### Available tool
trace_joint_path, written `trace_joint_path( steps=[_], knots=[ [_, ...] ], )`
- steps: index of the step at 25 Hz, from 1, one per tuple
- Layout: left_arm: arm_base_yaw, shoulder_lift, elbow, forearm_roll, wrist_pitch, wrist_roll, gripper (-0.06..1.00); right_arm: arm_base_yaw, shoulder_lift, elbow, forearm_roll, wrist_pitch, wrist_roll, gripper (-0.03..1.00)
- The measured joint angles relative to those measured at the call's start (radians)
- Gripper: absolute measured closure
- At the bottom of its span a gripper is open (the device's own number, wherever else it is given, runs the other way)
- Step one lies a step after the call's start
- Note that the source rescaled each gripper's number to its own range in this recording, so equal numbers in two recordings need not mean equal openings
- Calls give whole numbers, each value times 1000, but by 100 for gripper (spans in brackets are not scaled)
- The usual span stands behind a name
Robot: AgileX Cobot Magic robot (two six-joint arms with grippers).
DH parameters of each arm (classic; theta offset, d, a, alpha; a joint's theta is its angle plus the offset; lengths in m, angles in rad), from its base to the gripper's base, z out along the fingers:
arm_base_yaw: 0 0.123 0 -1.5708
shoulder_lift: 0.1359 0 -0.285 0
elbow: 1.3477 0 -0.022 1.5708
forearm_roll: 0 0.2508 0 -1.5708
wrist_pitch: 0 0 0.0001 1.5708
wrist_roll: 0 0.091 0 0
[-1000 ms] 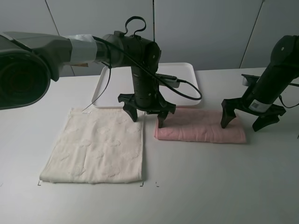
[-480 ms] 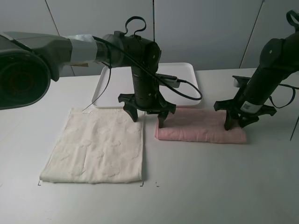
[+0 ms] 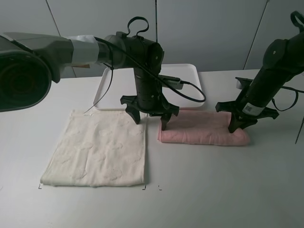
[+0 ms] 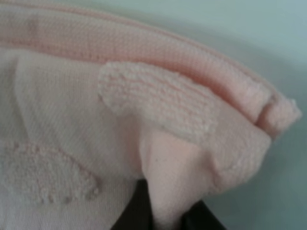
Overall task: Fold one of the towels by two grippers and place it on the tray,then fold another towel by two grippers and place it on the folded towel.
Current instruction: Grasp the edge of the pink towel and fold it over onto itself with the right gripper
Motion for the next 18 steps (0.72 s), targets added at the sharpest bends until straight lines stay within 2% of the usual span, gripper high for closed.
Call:
trace_joint_path(
  steps=[13, 18],
  knots=[
    [0, 0, 0, -13, -2, 2, -4, 0, -103, 9, -11, 103, 0, 90],
    [0, 0, 0, -13, -2, 2, -4, 0, -150, 11, 43, 124, -2, 90]
  ],
)
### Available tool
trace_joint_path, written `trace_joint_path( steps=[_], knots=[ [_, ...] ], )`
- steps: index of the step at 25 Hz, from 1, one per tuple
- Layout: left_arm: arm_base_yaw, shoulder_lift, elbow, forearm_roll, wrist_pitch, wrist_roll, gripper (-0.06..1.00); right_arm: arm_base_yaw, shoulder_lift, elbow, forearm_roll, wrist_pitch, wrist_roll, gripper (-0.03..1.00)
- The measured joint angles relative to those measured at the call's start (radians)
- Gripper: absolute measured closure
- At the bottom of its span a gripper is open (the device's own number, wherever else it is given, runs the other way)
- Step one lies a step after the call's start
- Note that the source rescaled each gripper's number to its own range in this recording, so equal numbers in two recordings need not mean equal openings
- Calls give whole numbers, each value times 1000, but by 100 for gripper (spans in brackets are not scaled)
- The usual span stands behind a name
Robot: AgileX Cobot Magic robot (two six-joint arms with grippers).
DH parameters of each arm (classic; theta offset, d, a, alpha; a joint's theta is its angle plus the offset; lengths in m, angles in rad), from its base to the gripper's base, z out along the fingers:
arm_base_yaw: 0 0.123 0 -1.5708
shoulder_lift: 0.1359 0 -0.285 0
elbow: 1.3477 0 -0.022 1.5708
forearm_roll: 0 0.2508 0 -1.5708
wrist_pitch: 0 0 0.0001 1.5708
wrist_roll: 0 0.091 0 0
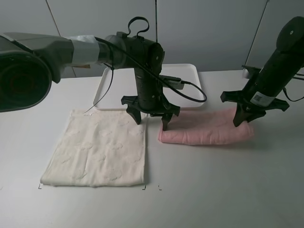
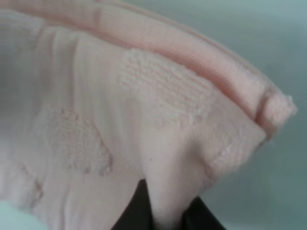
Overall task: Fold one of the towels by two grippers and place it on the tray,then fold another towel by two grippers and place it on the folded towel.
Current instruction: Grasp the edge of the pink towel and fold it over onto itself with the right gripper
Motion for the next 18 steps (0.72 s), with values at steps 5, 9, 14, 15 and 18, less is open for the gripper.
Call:
trace_joint_path(
  steps=[5, 9, 14, 15, 18],
  knots=[
    [0, 0, 0, 0, 0, 0, -4, 0, -16, 0, 127, 16, -40, 90],
    [0, 0, 0, 0, 0, 0, -4, 0, -16, 0, 313, 30, -137, 90],
    [0, 0, 0, 6, 0, 0, -4, 0, -16, 2, 523, 34, -244, 90],
    [0, 0, 0, 6, 0, 0, -4, 0, -16, 8, 553, 34, -264, 90],
    [0, 0, 0, 6, 0, 0, -4, 0, -17, 32, 619, 36, -312, 90]
  ],
)
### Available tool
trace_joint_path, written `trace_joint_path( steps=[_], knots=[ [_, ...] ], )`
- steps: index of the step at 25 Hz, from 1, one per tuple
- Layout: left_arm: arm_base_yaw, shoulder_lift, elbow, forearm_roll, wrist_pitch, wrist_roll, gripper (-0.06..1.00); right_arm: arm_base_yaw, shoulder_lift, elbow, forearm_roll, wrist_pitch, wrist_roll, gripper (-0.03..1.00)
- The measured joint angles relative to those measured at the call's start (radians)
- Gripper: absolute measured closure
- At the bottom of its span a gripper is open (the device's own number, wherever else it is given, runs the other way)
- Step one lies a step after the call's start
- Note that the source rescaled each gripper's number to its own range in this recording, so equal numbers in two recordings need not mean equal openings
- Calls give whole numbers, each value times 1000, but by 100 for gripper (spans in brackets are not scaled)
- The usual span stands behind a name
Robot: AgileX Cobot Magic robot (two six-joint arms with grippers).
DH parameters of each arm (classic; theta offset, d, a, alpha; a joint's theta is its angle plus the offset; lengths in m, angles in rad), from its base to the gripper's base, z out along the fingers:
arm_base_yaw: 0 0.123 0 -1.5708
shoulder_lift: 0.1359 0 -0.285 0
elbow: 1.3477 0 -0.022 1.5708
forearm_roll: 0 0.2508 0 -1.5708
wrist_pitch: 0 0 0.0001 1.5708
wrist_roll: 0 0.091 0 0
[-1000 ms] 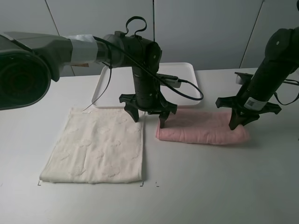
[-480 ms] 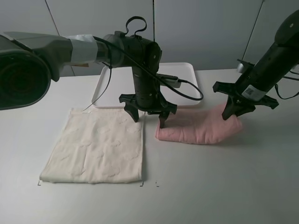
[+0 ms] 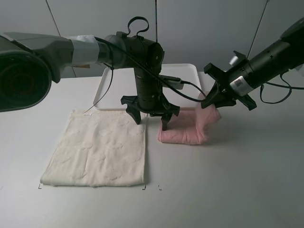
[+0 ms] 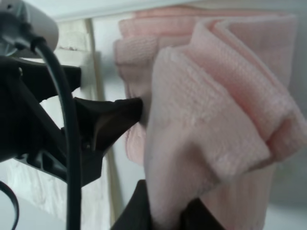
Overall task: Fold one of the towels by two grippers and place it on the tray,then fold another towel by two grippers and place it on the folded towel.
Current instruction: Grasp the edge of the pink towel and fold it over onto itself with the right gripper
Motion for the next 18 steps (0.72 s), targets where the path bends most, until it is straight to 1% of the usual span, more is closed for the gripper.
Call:
trace_joint_path(
  steps=[5, 7, 11, 14, 18],
  knots=[
    [0, 0, 0, -6, 2, 0, -4, 0, 0, 57, 89, -43, -63, 90],
    [0, 0, 0, -6, 2, 4, -4, 0, 0, 92, 172, -62, -123, 90],
    [0, 0, 0, -6, 2, 16, -4, 0, 34, 132, 358, -61, -260, 90],
    [0, 0, 0, -6, 4, 20, -4, 6, 87, 143, 449, -63, -339, 90],
    [0, 0, 0, -11, 4, 28, -4, 21, 134, 144, 539, -63, -424, 90]
  ],
)
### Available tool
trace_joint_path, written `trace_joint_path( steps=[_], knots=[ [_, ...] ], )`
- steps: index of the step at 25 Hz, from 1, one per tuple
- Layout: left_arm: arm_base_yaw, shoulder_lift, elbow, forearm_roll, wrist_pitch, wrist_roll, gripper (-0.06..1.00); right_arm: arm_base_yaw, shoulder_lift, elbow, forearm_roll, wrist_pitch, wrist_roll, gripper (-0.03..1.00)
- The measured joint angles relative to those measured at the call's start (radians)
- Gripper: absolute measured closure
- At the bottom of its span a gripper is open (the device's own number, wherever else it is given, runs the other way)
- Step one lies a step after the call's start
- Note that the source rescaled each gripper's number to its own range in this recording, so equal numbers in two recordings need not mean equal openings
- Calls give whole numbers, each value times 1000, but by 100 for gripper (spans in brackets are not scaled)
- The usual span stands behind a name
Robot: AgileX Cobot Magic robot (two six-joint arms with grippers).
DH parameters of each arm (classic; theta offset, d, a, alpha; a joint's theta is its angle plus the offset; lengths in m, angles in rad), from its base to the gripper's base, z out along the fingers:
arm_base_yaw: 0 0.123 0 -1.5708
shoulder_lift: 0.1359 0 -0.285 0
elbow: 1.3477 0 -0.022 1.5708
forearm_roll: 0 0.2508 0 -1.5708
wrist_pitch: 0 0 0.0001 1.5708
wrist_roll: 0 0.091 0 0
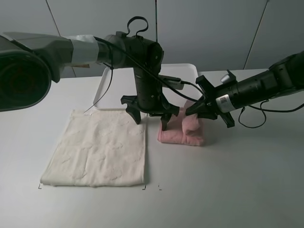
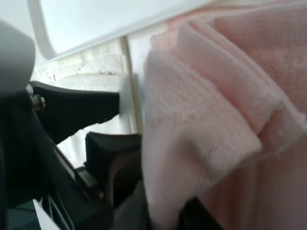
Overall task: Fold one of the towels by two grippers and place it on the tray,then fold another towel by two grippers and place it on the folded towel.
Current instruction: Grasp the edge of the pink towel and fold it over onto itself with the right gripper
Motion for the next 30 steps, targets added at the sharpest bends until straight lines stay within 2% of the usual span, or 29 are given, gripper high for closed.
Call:
trace_joint_path(
  steps=[9, 14, 18, 30],
  knots=[
    [0, 0, 0, -1, 4, 19, -4, 42, 72, 0, 115, -19, -119, 90],
    [0, 0, 0, -14, 2, 41, -4, 46, 97, 0, 122, -29, -139, 90],
    [13, -9, -4, -57, 7, 68, -4, 46, 97, 0, 123, -32, -147, 90],
    [70, -38, -210, -65, 92, 105, -4, 46, 102, 0, 131, -34, -150, 90]
  ],
)
